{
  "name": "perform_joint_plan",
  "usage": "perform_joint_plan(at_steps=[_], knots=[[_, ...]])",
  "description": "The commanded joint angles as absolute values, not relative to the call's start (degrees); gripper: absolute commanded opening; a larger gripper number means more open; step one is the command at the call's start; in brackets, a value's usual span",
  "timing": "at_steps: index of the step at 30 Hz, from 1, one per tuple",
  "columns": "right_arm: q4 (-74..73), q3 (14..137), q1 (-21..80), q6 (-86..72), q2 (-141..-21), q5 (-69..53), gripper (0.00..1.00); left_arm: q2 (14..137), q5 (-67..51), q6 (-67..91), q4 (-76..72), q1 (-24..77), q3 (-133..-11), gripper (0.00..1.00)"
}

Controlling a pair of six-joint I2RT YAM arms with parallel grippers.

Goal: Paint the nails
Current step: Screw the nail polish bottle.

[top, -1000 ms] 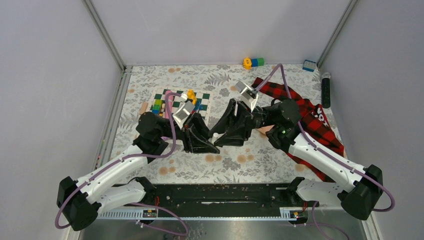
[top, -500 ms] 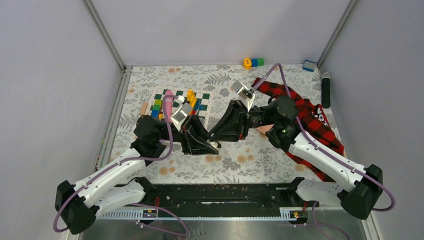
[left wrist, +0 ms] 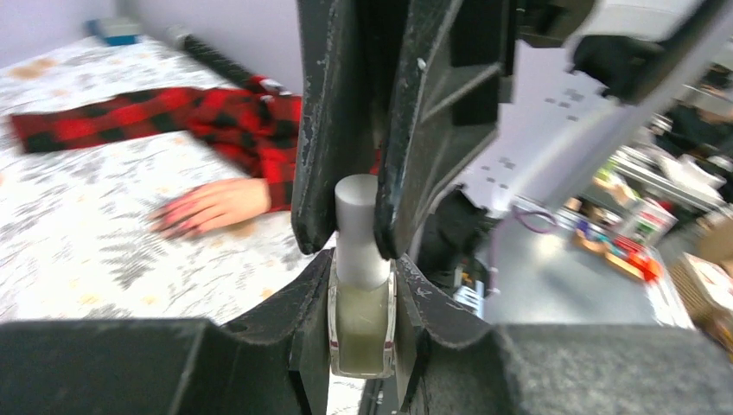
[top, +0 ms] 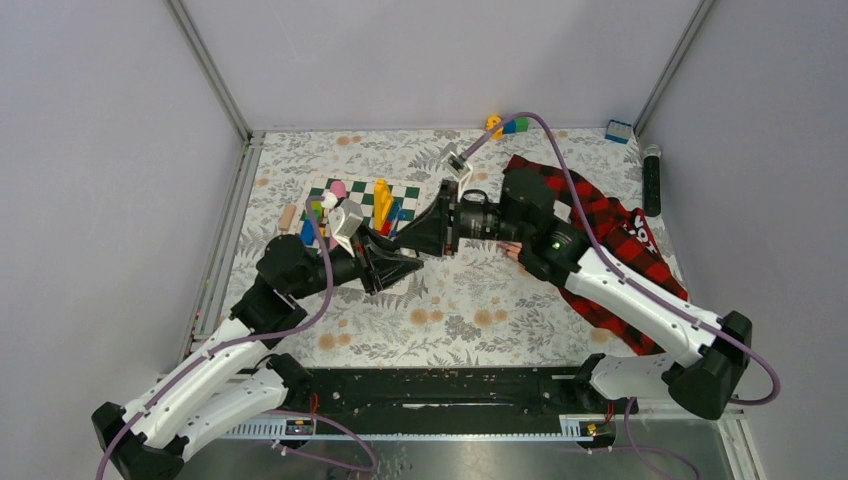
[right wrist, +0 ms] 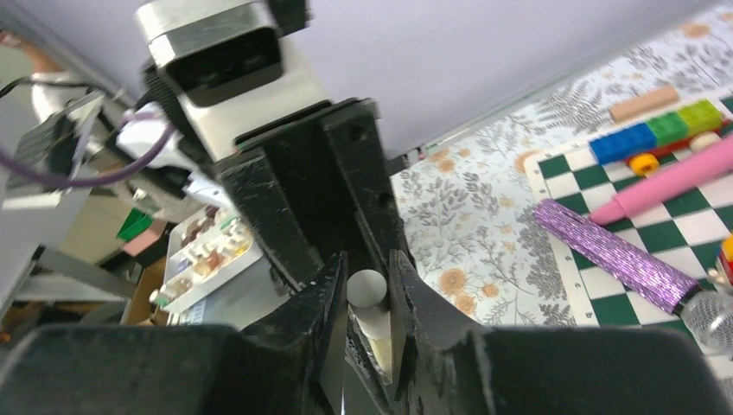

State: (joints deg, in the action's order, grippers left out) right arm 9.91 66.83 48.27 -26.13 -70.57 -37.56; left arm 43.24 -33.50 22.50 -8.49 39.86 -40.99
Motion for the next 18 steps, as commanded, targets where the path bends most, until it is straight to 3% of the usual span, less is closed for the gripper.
perform_joint_plan(at_steps=[1,5,11,18], knots=[[-2.6,69.5,53.6,-33.2,-77.1,-34.5,0.0,43.3,-6.8,17.2,-7.9,38.2,-41.4,0.0],[-3.0,71.1,54.6,-40.2,-81.7,-28.1,0.0,43.1,-0.5,17.8,-7.6,38.2,-39.8,0.0],[-15.3,80.1,57.9,-40.2,-87.4,-12.4,0.0,44.1,8.7,18.4,-5.1,38.2,-39.3,0.0],[-17.5,84.2,60.0,-39.2,-89.6,-4.9,0.0,45.6,9.7,18.9,-4.1,38.2,-39.6,0.0]])
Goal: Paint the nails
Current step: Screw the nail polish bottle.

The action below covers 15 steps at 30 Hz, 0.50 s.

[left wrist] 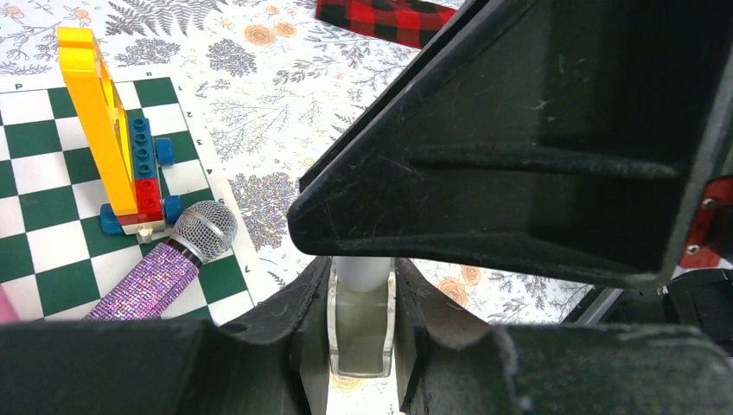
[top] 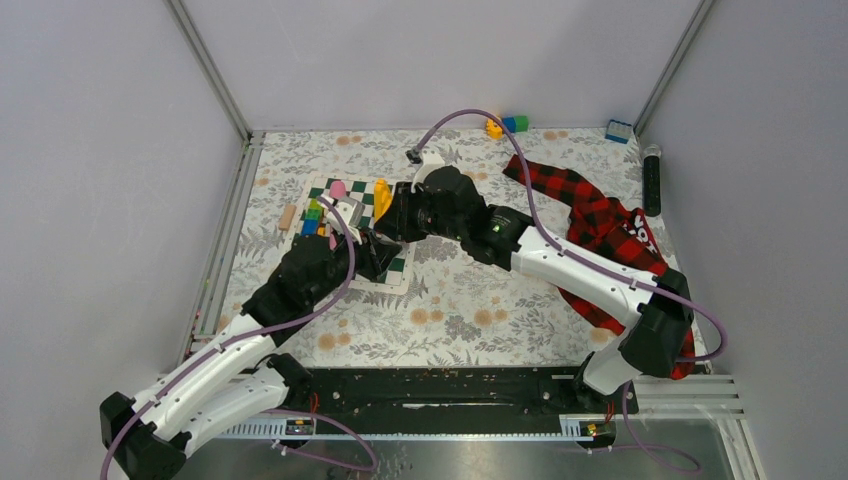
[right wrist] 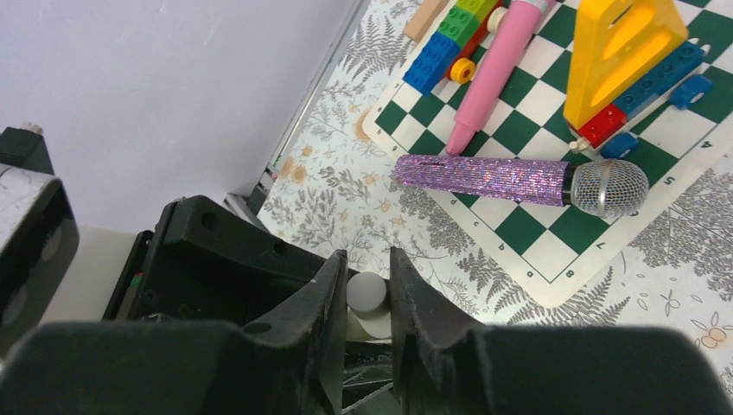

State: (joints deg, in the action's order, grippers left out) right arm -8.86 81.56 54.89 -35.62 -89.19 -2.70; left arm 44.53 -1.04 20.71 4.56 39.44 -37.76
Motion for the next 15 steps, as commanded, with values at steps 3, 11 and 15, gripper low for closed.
perform_joint_plan(at_steps=[3,11,15], knots=[[-17.1,84.4,60.0,-38.1,-88.9,-3.4,0.0,45.5,8.5,18.9,-4.7,38.2,-39.5,0.0],[-16.9,83.5,57.5,-29.0,-80.0,3.5,0.5,45.1,3.2,15.6,-4.7,38.3,-40.9,0.01],[-16.6,81.7,52.4,-27.3,-74.0,3.1,0.72,45.3,-1.3,14.7,-5.3,38.4,-41.4,0.03]])
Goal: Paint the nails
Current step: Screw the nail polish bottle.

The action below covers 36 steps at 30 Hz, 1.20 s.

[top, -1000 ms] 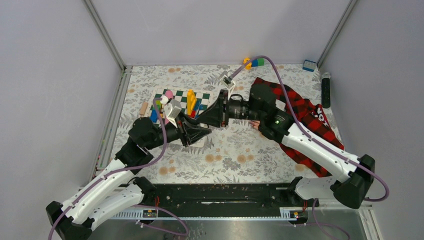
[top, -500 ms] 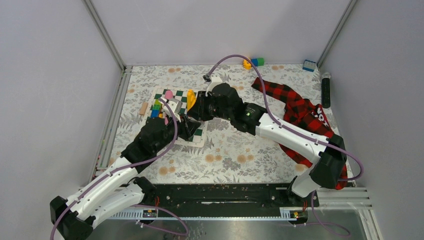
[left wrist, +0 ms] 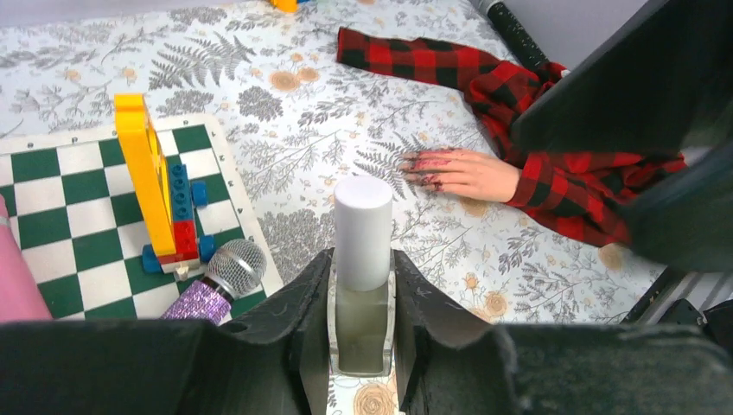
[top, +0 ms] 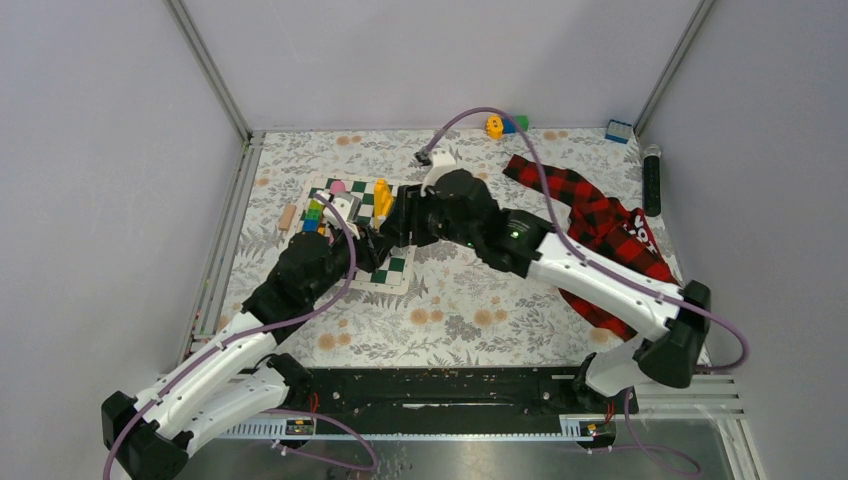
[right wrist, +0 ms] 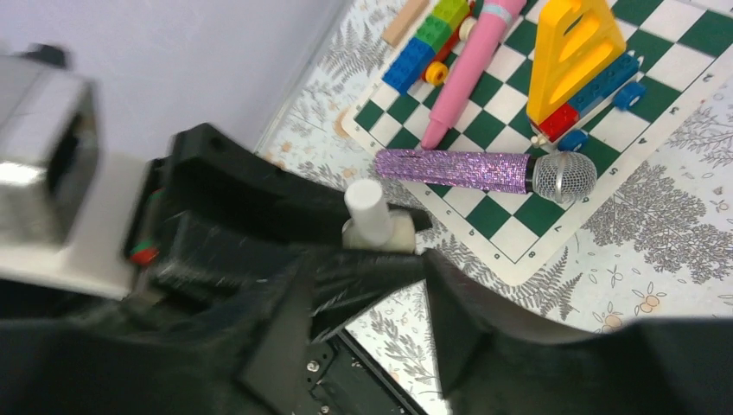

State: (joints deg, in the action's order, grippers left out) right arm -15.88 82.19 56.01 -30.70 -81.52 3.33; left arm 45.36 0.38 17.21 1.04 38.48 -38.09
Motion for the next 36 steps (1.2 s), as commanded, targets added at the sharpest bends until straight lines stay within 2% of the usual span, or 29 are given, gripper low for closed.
perform_joint_plan(at_steps=[1,5,10,14,18,22,27,36], knots=[[-16.3,81.0,51.0,-27.1,-72.6,2.1,0.75,45.2,-2.0,14.6,-5.4,38.4,-41.5,0.03],[-14.0,77.0,46.4,-24.9,-67.6,-2.9,0.83,45.0,-8.5,14.2,-7.2,38.3,-41.9,0.03],[-8.5,71.0,44.9,-17.8,-61.8,-15.5,0.85,46.1,-29.2,18.1,-12.1,38.4,-43.8,0.02],[7.3,62.1,44.9,-19.2,-55.5,-27.4,0.88,47.9,-46.5,27.0,-24.7,38.4,-43.8,0.02],[24.5,56.6,44.8,-25.2,-52.7,-38.3,0.92,50.8,-57.1,37.2,-38.3,38.8,-43.1,0.01],[32.1,57.6,45.0,-29.4,-54.8,-46.7,0.9,52.6,-62.0,43.8,-46.8,40.0,-42.9,0.01],[38.4,60.4,45.8,-35.3,-59.8,-54.2,0.81,53.3,-64.6,46.7,-50.2,41.6,-43.2,0.01],[33.9,65.4,50.2,-33.2,-65.1,-58.9,0.69,53.4,-66.0,48.3,-51.7,42.2,-43.6,0.0]])
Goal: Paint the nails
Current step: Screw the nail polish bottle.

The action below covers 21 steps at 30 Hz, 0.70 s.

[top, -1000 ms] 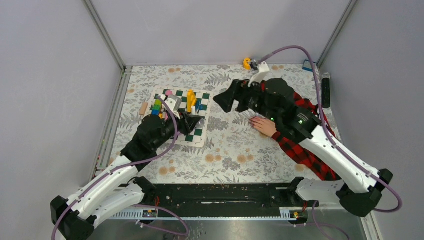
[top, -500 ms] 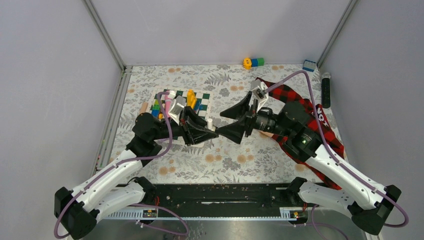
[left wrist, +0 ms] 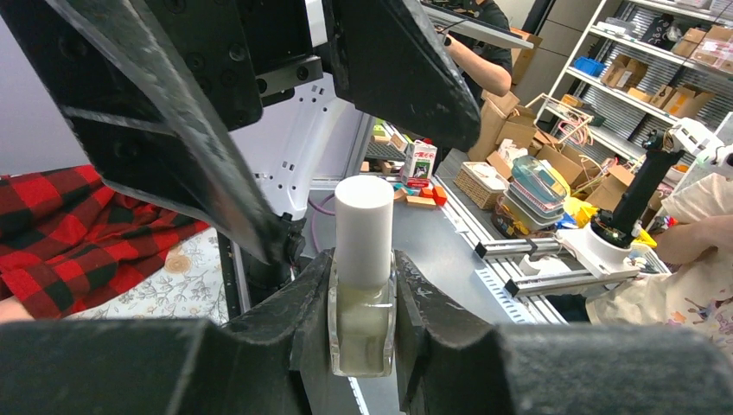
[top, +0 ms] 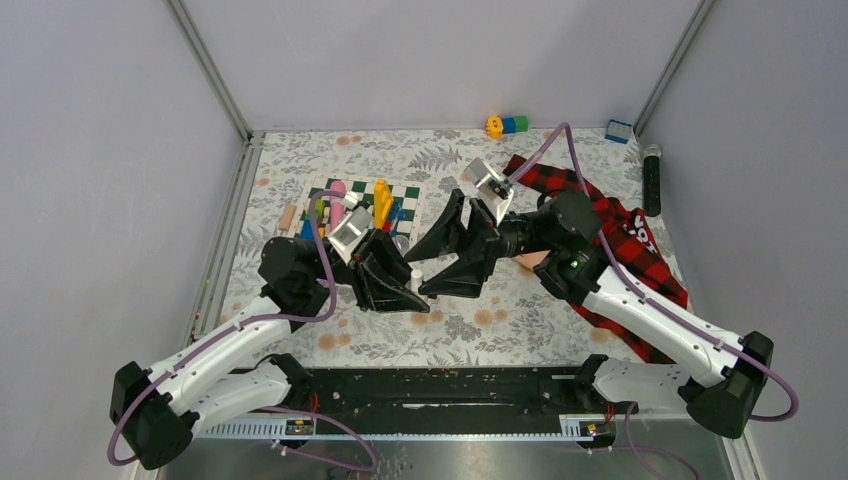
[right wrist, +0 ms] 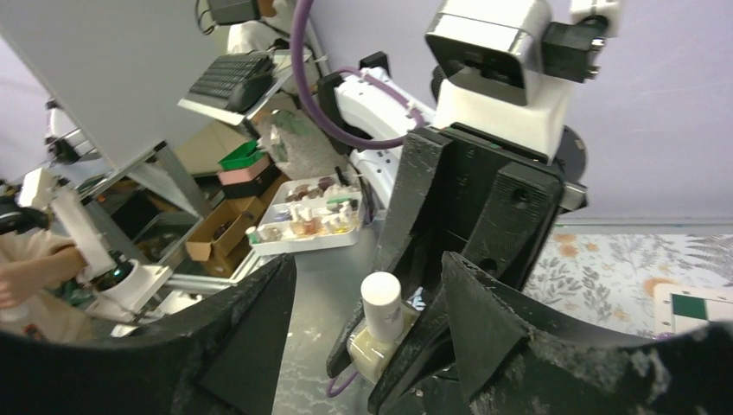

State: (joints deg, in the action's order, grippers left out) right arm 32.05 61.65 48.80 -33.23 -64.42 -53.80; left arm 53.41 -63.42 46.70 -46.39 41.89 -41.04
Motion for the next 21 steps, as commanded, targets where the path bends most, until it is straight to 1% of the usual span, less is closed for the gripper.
perform_joint_plan(at_steps=[1,6,15,16,17,18,21], knots=[[34.0,65.7,50.3,-33.6,-65.4,-59.3,0.67,53.4,-66.1,48.4,-51.7,42.3,-43.6,0.0],[33.2,66.9,51.2,-34.3,-67.1,-61.4,0.6,53.3,-66.2,48.9,-52.3,42.3,-43.7,0.0],[30.8,68.2,51.9,-34.3,-69.6,-63.9,0.53,53.1,-66.3,49.9,-53.5,42.3,-43.6,0.0],[30.7,68.4,51.9,-34.3,-69.9,-64.1,0.51,53.1,-66.3,50.0,-53.6,42.3,-43.6,0.0],[30.6,68.5,51.9,-34.3,-70.1,-64.2,0.47,53.0,-66.3,50.0,-53.8,42.3,-43.6,0.0],[30.4,68.5,51.9,-34.3,-70.2,-64.3,0.41,53.0,-66.3,50.1,-53.9,42.3,-43.6,0.0],[30.3,68.7,51.9,-34.6,-70.5,-64.3,0.12,52.7,-65.9,49.9,-53.9,42.4,-43.4,0.0]])
